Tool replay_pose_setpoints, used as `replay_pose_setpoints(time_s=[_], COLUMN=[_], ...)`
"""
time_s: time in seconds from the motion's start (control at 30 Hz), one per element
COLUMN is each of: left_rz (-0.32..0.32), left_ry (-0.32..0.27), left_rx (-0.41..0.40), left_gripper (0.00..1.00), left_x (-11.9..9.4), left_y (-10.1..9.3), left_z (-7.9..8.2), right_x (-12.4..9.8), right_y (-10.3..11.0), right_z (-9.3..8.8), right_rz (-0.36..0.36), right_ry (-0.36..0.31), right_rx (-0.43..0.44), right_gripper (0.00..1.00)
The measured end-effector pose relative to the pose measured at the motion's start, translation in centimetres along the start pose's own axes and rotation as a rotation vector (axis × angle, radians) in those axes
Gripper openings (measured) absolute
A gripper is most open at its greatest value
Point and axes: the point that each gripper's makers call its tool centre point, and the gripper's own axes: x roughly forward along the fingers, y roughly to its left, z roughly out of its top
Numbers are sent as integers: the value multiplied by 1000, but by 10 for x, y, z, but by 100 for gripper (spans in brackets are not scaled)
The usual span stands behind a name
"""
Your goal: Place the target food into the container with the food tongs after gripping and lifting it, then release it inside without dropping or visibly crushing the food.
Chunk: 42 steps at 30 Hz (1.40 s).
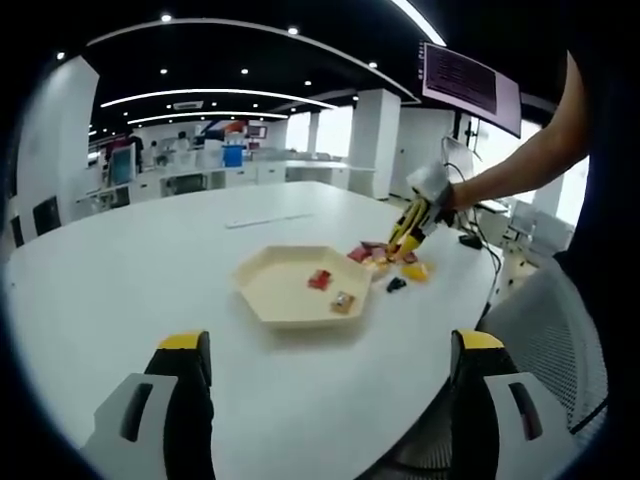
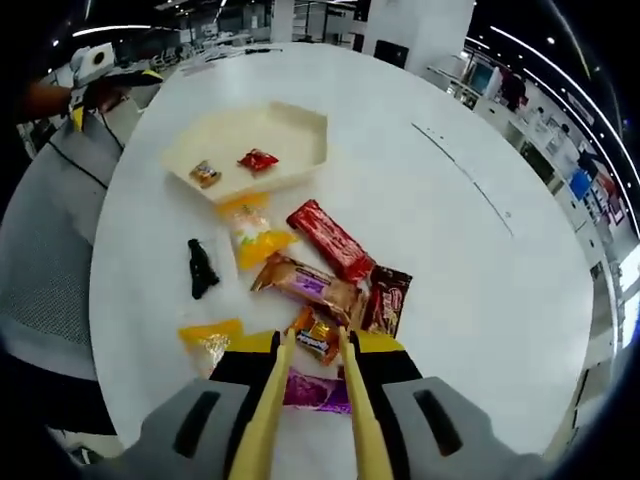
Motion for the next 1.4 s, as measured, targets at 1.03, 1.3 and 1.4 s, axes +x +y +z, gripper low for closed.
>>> replay_pose_setpoints(time_s=[1.03, 1.3, 1.4], left_rz=[5, 5, 6], left_ry=[-5, 0, 0], left_rx=[-5, -10, -9], left_gripper=[95, 94, 94], left_x=[0, 0, 0], left_y=[1, 1, 1], left_z=[1, 1, 1], right_x=[3, 7, 5], right_y=[10, 10, 9], right_z=[3, 5, 4], right_rz=[88, 76, 64], right_ry=[14, 18, 26], right_rx=[-98, -18, 57], right_gripper=[26, 25, 24])
